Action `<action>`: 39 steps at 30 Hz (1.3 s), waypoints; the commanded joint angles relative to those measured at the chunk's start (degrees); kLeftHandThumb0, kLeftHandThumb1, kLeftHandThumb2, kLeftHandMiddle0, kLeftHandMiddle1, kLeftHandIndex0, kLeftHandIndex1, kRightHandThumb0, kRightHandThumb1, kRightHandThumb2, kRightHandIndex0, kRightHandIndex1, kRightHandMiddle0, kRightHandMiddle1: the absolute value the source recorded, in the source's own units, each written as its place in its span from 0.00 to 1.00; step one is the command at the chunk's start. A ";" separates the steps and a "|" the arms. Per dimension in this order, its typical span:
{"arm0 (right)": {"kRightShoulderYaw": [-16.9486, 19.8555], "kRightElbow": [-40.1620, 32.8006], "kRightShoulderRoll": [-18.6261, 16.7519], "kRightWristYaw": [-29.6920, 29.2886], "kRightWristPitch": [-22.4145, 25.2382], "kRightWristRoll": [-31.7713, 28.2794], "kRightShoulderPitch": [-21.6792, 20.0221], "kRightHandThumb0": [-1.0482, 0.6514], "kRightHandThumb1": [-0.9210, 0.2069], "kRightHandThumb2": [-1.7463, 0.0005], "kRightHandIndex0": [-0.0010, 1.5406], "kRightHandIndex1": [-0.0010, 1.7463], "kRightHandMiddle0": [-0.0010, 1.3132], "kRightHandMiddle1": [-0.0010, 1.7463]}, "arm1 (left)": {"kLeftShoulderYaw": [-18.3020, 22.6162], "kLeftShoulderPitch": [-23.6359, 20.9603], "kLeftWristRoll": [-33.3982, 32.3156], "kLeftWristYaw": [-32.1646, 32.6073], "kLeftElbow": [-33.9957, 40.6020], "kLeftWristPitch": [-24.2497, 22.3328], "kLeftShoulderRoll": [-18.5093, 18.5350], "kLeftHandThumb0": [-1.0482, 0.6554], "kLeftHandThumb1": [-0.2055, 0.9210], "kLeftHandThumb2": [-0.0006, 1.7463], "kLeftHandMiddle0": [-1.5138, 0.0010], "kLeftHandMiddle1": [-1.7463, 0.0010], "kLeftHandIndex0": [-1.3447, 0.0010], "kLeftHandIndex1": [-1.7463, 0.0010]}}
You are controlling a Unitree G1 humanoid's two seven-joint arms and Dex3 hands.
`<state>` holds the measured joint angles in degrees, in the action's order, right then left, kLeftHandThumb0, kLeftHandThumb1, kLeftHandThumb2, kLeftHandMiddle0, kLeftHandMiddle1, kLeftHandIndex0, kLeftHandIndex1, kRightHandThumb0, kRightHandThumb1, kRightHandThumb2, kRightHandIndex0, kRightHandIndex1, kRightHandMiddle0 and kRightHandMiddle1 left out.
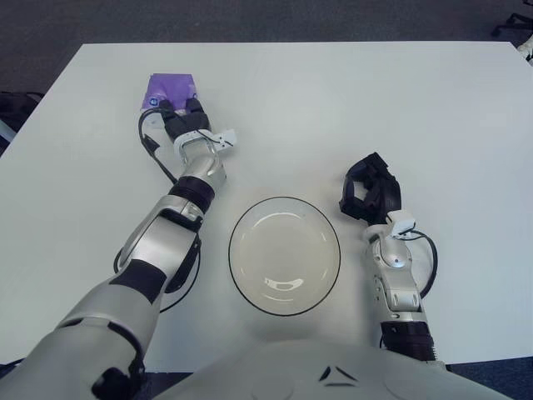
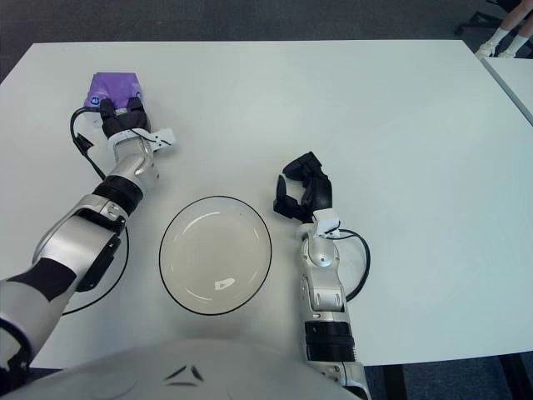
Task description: Put the tissue paper into the plate.
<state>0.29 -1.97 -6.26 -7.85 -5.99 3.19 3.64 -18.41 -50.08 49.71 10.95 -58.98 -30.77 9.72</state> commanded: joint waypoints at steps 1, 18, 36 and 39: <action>1.56 5.19 0.31 -0.81 5.45 -0.42 6.20 0.36 0.42 0.34 0.58 1.00 0.39 1.00 | 1.72 6.06 -6.95 -2.80 -7.12 3.37 -2.94 0.00 1.00 0.25 1.00 1.00 1.00 1.00; 1.66 6.01 2.06 1.11 5.68 -0.27 5.65 0.36 0.42 0.33 0.57 1.00 0.39 1.00 | 4.84 7.03 -10.30 8.91 -1.25 1.81 -3.20 0.00 0.99 0.13 1.00 1.00 1.00 1.00; 2.06 6.87 1.62 1.98 6.41 -1.68 4.48 0.36 0.42 0.34 0.57 1.00 0.38 1.00 | 5.43 17.26 -7.69 15.15 30.05 -6.87 -1.35 0.00 0.96 0.10 1.00 1.00 1.00 1.00; 2.01 6.95 1.45 1.63 6.57 -1.38 4.29 0.36 0.41 0.35 0.57 1.00 0.38 1.00 | 4.66 19.01 -6.10 13.08 36.49 -8.98 -0.28 0.00 0.96 0.10 1.00 1.00 1.00 1.00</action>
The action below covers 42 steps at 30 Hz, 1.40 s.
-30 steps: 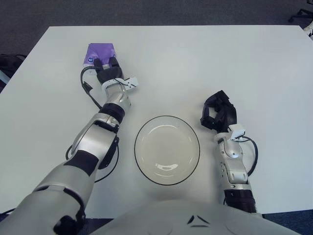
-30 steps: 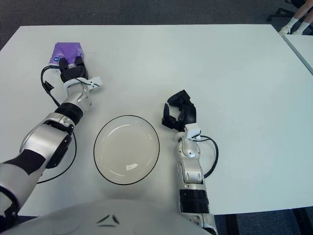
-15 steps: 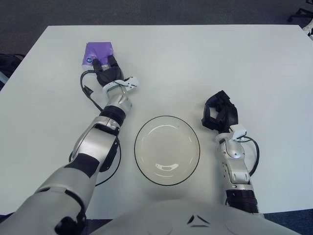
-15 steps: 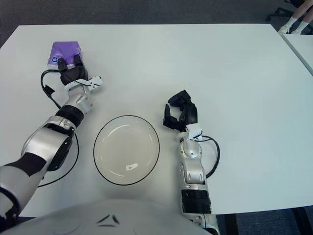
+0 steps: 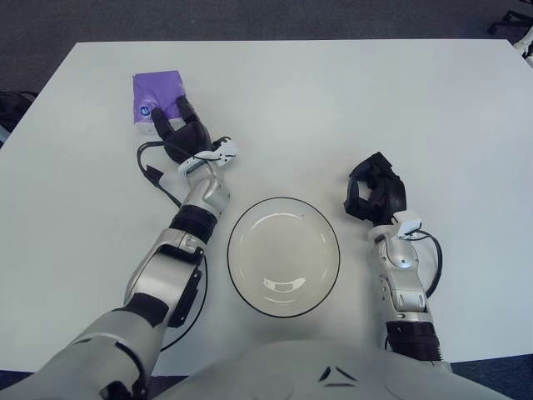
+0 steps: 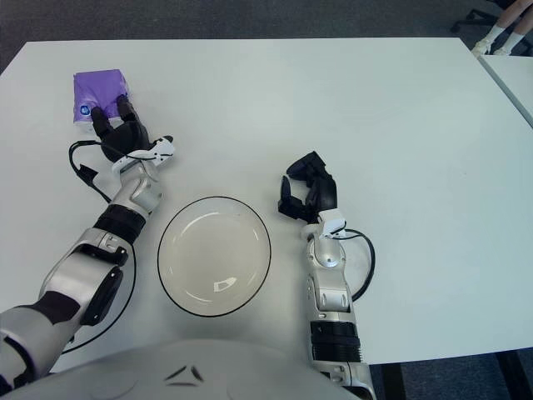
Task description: Put the tissue paper into the plate.
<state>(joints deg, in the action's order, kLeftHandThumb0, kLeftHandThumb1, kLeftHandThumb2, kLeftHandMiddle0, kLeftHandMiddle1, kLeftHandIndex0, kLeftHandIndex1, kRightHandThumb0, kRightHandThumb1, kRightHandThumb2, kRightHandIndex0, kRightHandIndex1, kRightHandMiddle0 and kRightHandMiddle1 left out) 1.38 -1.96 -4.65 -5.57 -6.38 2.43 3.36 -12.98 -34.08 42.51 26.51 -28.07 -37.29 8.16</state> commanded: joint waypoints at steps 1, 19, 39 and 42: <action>0.88 6.90 -0.22 -0.74 7.01 -0.54 4.55 0.36 0.41 0.35 0.57 1.00 0.38 1.00 | -1.08 3.58 1.69 -3.21 7.55 -3.14 1.63 0.00 0.96 0.10 1.00 1.00 1.00 1.00; 0.59 7.94 -0.17 -0.53 6.11 -0.53 3.69 0.36 0.41 0.35 0.57 1.00 0.38 1.00 | -3.32 9.37 9.57 -11.20 29.09 -8.08 5.09 0.00 0.99 0.10 1.00 1.00 1.00 1.00; 0.68 8.12 -0.36 -0.34 7.89 -0.64 2.53 0.36 0.41 0.35 0.56 1.00 0.38 1.00 | -2.13 9.86 14.22 -15.16 34.01 -7.56 7.65 0.00 0.99 0.12 0.96 0.98 1.00 1.00; 0.63 8.31 -0.29 -0.26 7.84 -0.51 2.30 0.36 0.41 0.35 0.56 1.00 0.38 1.00 | -0.81 7.61 14.48 -17.32 32.92 -9.94 8.16 0.00 1.00 0.12 0.95 0.97 1.00 1.00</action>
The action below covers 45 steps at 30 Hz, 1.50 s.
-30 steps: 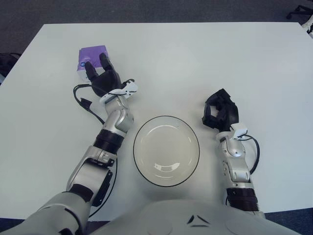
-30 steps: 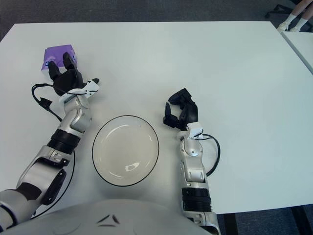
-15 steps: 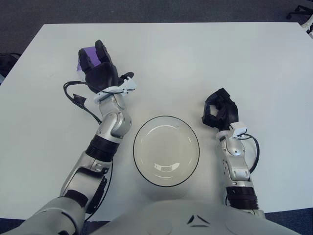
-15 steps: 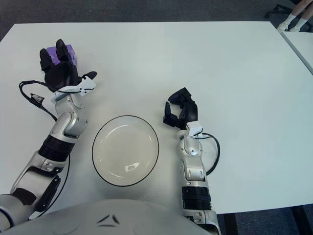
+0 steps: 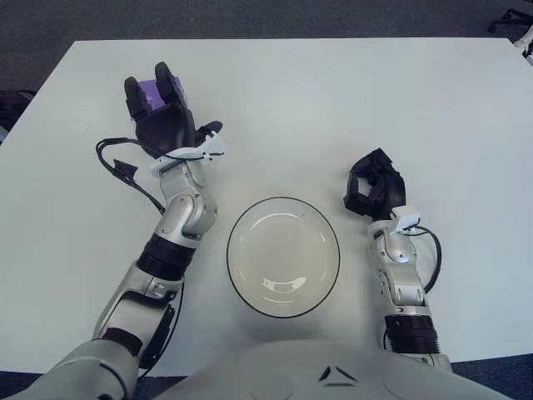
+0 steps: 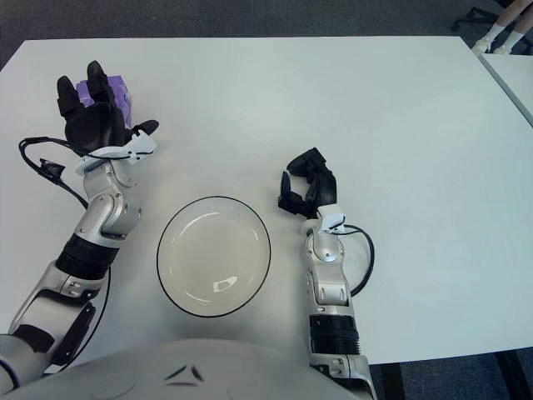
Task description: Put the tissue paper into the plate.
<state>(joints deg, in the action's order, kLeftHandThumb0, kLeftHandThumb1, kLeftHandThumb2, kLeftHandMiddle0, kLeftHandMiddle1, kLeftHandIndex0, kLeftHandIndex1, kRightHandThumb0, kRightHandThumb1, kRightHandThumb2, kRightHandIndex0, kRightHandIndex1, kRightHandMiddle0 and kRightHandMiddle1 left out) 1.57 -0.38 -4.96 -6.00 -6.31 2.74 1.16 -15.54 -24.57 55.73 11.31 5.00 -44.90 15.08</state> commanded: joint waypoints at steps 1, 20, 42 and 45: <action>0.42 6.81 0.03 0.20 7.69 -0.80 4.43 0.36 0.41 0.35 0.56 1.00 0.38 1.00 | 2.18 -2.72 1.20 -2.74 -0.82 -2.79 1.46 0.00 1.00 0.13 0.96 0.94 1.00 1.00; 0.63 7.36 -0.01 -0.35 7.42 -0.43 3.81 0.36 0.41 0.35 0.56 1.00 0.38 1.00 | 2.54 -16.69 -7.28 -13.80 -30.03 7.19 12.96 0.00 0.97 0.13 1.00 1.00 1.00 1.00; 1.30 9.06 0.33 -0.24 6.65 -1.07 2.49 0.36 0.43 0.33 0.56 1.00 0.39 1.00 | -3.59 -34.97 -11.53 -24.86 -59.19 18.20 16.31 0.00 1.00 0.34 1.00 1.00 1.00 1.00; 1.34 9.07 0.27 -0.32 6.91 -1.10 2.36 0.36 0.43 0.33 0.56 1.00 0.39 1.00 | -3.84 -37.41 -12.18 -24.08 -62.28 16.55 14.46 0.00 1.00 0.37 1.00 1.00 0.99 0.99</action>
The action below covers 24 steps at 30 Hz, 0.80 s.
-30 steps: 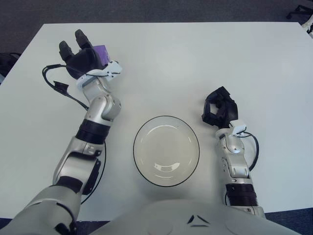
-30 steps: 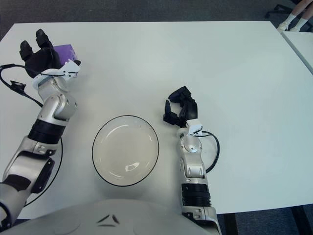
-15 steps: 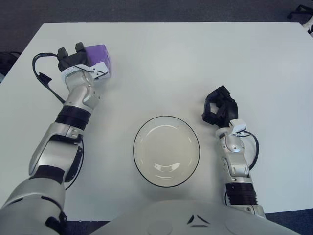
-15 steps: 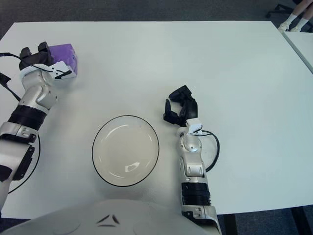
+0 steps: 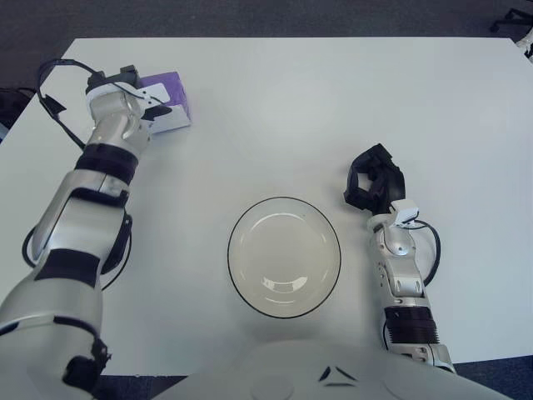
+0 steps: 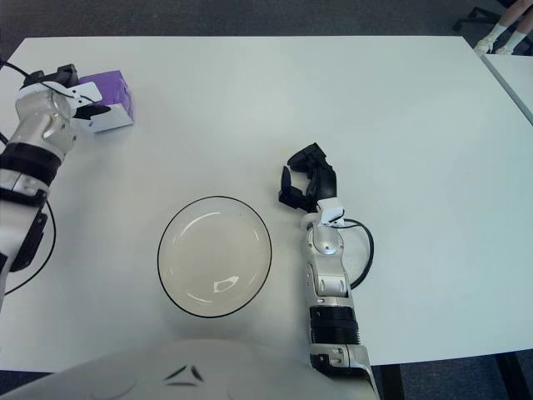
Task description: Put the tissue paper into the plate.
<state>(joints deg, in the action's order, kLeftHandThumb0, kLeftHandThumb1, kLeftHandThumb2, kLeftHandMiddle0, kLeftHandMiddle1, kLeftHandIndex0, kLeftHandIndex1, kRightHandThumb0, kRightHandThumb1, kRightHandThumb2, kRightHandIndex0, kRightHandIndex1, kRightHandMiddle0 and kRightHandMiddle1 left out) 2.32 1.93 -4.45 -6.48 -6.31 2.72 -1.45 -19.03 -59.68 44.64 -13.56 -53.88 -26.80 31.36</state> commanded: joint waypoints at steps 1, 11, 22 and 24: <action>0.59 6.74 -0.25 0.13 6.97 -1.07 4.96 0.36 0.42 0.33 0.56 1.00 0.39 1.00 | -0.47 -3.26 -1.23 0.97 -4.33 -2.46 -2.63 0.00 1.00 0.37 1.00 1.00 0.99 0.99; 0.37 7.38 -0.27 -0.04 6.35 -0.57 4.99 0.36 0.42 0.33 0.57 1.00 0.39 1.00 | -4.80 -11.69 -0.53 -4.13 -9.64 -11.90 -7.21 0.00 1.00 0.48 1.00 1.00 1.00 0.87; 0.44 7.65 -0.83 -1.33 5.78 -0.15 5.24 0.36 0.43 0.33 0.57 1.00 0.39 1.00 | -5.77 -15.87 -3.84 -7.17 -14.43 -6.55 -7.28 0.00 1.00 0.55 1.00 1.00 1.00 0.74; 0.45 7.67 -0.94 -1.56 5.88 -0.15 5.24 0.36 0.43 0.33 0.57 1.00 0.39 1.00 | -5.17 -16.65 -4.88 -8.01 -14.65 -6.45 -7.35 0.00 1.00 0.55 1.00 1.00 1.00 0.71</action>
<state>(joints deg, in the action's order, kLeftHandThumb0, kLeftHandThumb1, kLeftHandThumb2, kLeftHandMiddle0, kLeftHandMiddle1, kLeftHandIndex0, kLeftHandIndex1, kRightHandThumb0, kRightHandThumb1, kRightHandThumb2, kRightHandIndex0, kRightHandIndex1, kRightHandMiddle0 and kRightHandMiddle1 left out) 2.31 2.33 -4.90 -7.51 -6.41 2.95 -1.90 -25.14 -74.79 41.55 -19.81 -67.52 -33.46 23.38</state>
